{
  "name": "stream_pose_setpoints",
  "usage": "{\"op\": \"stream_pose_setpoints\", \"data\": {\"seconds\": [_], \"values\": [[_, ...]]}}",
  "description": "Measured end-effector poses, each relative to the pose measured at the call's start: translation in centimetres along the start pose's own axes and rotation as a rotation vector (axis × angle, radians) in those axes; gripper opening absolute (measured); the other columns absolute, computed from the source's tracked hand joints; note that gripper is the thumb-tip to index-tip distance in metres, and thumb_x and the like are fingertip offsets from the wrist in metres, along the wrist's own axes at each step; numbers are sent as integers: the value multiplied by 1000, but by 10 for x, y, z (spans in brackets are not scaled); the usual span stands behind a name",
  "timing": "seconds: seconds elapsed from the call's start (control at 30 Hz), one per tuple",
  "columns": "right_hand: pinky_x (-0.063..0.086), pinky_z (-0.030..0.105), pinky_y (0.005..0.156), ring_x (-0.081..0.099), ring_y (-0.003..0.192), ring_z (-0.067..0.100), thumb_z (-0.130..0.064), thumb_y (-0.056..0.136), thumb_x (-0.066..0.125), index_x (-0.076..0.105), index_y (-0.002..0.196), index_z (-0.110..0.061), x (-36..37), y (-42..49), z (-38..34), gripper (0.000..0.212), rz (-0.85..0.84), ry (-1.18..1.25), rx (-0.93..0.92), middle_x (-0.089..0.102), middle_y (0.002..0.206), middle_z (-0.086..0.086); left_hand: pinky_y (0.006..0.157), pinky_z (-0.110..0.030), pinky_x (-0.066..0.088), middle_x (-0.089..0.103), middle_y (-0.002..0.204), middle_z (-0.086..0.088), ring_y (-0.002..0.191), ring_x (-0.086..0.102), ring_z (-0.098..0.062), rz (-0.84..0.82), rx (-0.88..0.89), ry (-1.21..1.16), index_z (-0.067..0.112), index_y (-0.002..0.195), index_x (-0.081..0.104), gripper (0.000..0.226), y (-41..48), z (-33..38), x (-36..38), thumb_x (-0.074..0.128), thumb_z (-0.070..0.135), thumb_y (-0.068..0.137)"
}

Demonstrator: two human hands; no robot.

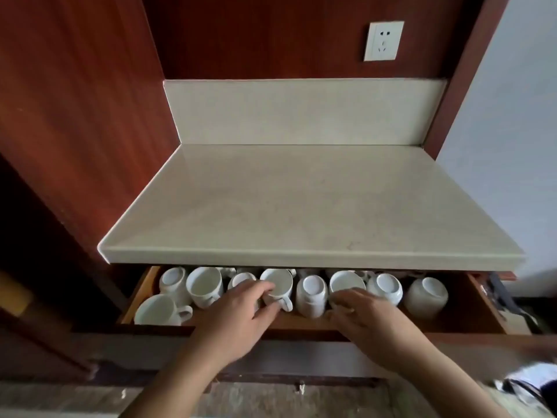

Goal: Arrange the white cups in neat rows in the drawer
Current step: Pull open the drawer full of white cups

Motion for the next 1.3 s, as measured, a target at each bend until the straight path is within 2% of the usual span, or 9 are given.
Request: {"op": "stream_pose_setpoints", "data": {"seconds": [0.07,0.17,0.33,0.4,0.53,0.7,0.83,1.07,1.3], "values": [[48,33,78,61,99,12,-80,86,29,62,110,-34,6,17,3,61,-72,-170,7,62,106,-11,86,-34,52,61,123,20,111,60,-8,-86,-42,189,38,125,58,51,12,-1,10,46,73,91],[48,36,77,60,103,21,-70,94,35,57,111,-34,25,31,9,46,-216,-362,-36,61,107,-5,84,-39,53,62,118,18,107,62,-12,-246,-104,278,42,116,58,60,17,-1,19,33,85,84],[50,36,81,66,95,19,-80,91,31,67,94,-25,30,28,15,66,-314,-335,44,71,94,-2,84,-41,53,71,105,12,98,65,-17,-485,-171,324,41,95,66,78,13,0,18,19,98,71],[53,35,84,66,89,14,-93,78,23,70,88,-26,32,27,16,83,-382,-316,67,70,86,-4,85,-41,53,71,105,10,98,65,-18,-541,-191,317,38,88,66,77,13,3,18,20,98,72],[52,32,87,64,93,7,-99,70,24,76,93,-36,36,23,21,85,-408,-279,112,71,91,-10,74,-37,48,64,89,11,92,64,-17,-564,-231,309,45,67,58,60,6,6,17,26,95,77],[51,32,84,64,94,10,-93,77,31,76,96,-34,34,8,16,76,-408,-265,84,72,95,-8,84,-40,53,71,99,11,92,65,-14,-549,-241,301,40,95,70,78,-7,9,19,23,98,73],[52,33,81,64,89,10,-96,74,29,75,89,-30,36,-8,11,82,-386,-272,84,70,88,-7,81,-40,54,64,82,15,83,63,-12,-531,-249,317,36,78,66,73,-23,16,17,26,97,75],[52,33,73,63,78,7,-102,61,29,72,77,-27,43,-42,5,88,-348,-212,126,66,74,-8,79,-38,53,68,90,13,85,63,-12,-505,-202,355,36,94,71,87,-59,18,19,16,100,72],[56,36,82,64,81,4,-112,42,20,75,90,-35,51,-85,-6,106,-334,-184,165,71,81,-10,72,-36,51,66,86,10,83,62,-15,-528,-141,336,27,83,66,83,-103,30,14,20,96,78]]}}
Point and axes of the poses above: each hand's wrist, its own y-axis towards the middle knuckle, its own x-axis out of the palm, z = x × y, the point moved 2 cm from there along y, towards the middle knuckle
